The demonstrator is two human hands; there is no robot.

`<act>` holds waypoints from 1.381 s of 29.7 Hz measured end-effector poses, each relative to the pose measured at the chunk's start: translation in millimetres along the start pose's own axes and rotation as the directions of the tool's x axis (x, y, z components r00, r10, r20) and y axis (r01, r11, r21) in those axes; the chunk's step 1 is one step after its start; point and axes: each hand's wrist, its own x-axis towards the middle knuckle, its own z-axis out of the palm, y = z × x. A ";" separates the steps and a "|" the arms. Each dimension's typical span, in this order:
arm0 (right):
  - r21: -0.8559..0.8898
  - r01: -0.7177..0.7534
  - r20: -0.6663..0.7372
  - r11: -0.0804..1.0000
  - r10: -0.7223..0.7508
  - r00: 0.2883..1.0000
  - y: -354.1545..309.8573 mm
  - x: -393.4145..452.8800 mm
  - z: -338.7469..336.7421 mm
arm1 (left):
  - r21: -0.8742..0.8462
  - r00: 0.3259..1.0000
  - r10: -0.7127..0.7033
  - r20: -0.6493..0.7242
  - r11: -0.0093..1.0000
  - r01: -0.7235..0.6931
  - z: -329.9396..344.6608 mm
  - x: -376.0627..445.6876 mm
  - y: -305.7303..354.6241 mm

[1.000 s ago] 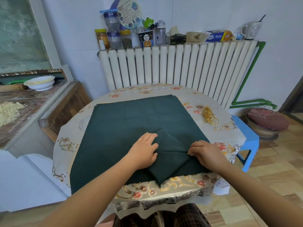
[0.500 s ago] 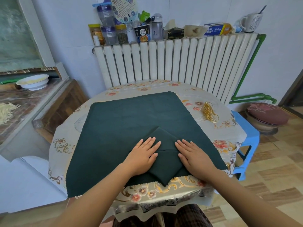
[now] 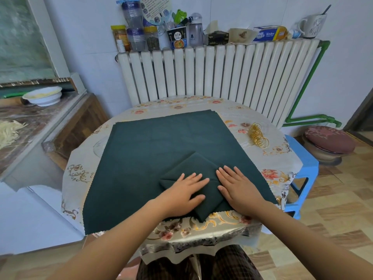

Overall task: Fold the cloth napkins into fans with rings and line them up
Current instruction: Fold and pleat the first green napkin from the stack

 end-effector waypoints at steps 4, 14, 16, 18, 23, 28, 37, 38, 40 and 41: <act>0.116 0.158 -0.257 0.981 -0.124 0.959 9.6 -4.3 2.7 | 0.081 1.000 -0.003 0.012 0.997 0.002 13.4 -3.7 2.6; 0.497 0.072 0.051 0.865 -0.111 0.992 31.8 -8.9 -28.9 | -0.352 0.998 -0.013 -0.055 0.936 -0.007 -1.2 -4.6 -2.0; 0.503 0.068 0.044 0.861 -0.104 0.994 31.6 -8.5 -28.1 | -0.392 0.999 -0.018 -0.034 0.920 0.004 -5.7 -4.7 -2.9; 0.498 0.074 0.003 0.864 -0.087 0.996 29.1 -9.4 -25.9 | -0.417 1.000 -0.017 -0.019 0.909 0.007 -9.2 -5.0 -2.4; 0.491 0.066 -0.039 0.869 -0.054 0.998 22.8 -10.5 -24.4 | -0.446 0.994 -0.015 0.113 0.893 0.064 -15.8 -8.0 -1.5; 0.526 -0.002 -0.015 0.850 0.012 1.000 21.6 -3.9 -27.6 | -0.329 0.987 -0.009 0.162 0.942 0.063 -19.1 -13.9 0.7; 0.589 -0.076 0.021 0.805 0.079 0.997 22.2 -6.4 -27.5 | -0.573 0.934 -0.276 -0.225 0.813 0.103 9.5 -16.3 -2.6; 0.600 -0.083 0.015 0.796 0.092 0.996 21.5 -6.7 -26.4 | -0.585 0.923 -0.306 -0.233 0.802 0.118 12.0 -15.3 -3.3; 0.623 -0.095 -0.020 0.776 0.138 0.990 18.9 -6.3 -23.1 | -0.575 0.897 -0.351 -0.268 0.806 0.144 15.2 -11.8 -2.1; 0.622 -0.097 -0.048 0.777 0.161 0.986 17.3 -5.6 -21.3 | -0.557 0.881 -0.370 -0.294 0.816 0.157 16.6 -10.1 -0.6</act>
